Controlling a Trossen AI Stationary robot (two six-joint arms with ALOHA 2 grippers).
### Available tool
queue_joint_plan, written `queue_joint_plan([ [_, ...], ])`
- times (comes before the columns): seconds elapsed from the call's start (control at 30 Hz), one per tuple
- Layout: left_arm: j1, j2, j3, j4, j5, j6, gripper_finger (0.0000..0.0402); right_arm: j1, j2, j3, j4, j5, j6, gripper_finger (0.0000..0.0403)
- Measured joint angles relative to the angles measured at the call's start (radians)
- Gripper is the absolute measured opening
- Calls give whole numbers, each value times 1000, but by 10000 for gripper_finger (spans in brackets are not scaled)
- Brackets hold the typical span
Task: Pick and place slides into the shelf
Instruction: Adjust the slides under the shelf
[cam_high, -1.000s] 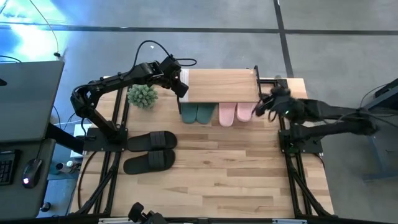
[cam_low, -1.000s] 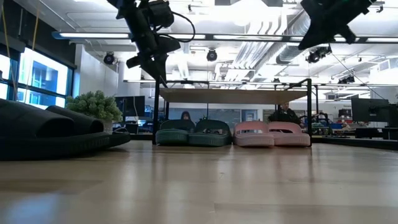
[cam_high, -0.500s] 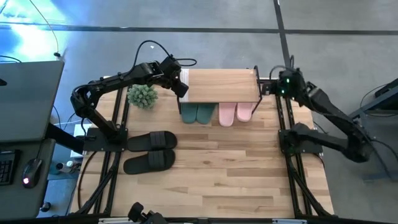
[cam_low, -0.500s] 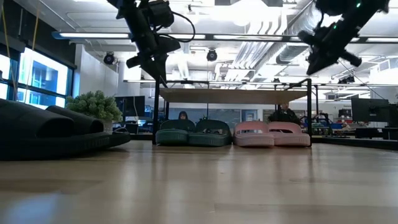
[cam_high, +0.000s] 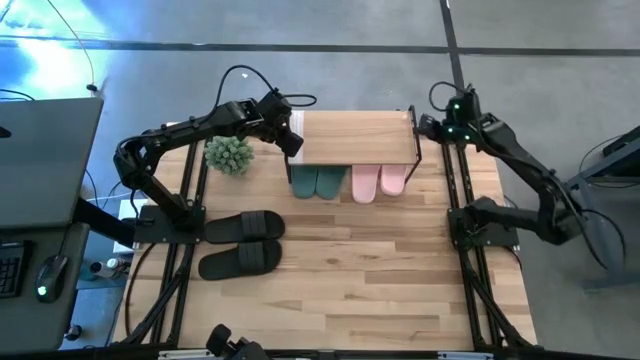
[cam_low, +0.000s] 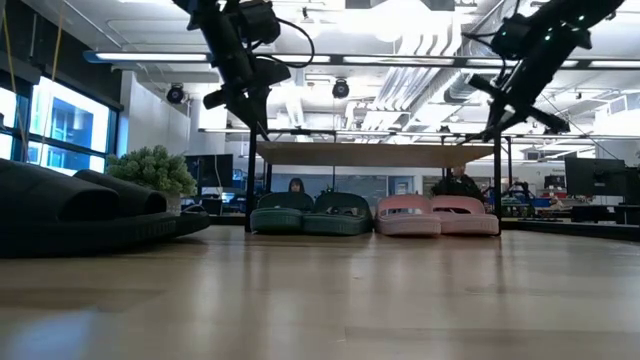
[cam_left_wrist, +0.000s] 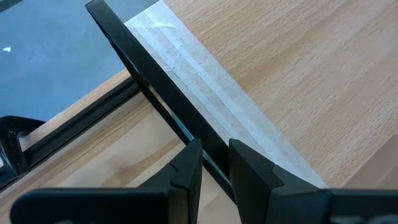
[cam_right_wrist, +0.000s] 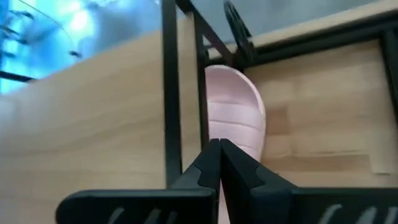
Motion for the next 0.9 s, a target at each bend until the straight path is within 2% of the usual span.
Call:
queue_joint_plan([
  [0.33, 0, 0, 0, 4, 0, 3, 67, 11, 105, 0, 131, 168, 179, 0],
  [0.53, 0, 0, 0, 5, 0, 4, 67, -29, 189, 10, 168, 168, 269, 0],
  [0.77, 0, 0, -1, 19, -4, 23, 67, -4, 241, 10, 246, 350, 374, 0],
  [0.9, 0, 1, -1, 20, -4, 38, 67, 22, 267, 10, 286, 426, 331, 0],
])
